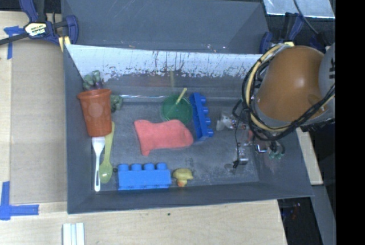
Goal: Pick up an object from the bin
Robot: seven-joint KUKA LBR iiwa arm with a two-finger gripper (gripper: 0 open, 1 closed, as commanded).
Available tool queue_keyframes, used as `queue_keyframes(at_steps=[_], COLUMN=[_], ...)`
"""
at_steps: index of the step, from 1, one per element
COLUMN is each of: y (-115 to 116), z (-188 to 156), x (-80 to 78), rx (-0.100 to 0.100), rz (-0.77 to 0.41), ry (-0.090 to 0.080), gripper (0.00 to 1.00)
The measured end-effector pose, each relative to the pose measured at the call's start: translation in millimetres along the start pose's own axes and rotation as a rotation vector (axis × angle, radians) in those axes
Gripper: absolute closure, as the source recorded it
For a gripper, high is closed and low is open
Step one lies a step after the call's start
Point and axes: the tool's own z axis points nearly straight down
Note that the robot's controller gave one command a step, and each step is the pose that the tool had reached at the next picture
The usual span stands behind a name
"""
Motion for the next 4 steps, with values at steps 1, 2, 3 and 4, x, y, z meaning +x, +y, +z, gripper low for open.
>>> queue_keyframes(at_steps=[1, 2, 3, 4], y=[0.1, 22.6, 66.0, 69.3], z=[-4.5, -4.4, 52.5, 92.2], x=[-1.9, -67.6, -100.2, -110.6], rx=[0.001, 0.001, 0.002, 0.001], rz=[-0.002, -0.035, -0.110, -0.029], ry=[-0.009, -0.008, -0.014, -0.027], gripper=[0.00, 0.00, 0.00, 0.00])
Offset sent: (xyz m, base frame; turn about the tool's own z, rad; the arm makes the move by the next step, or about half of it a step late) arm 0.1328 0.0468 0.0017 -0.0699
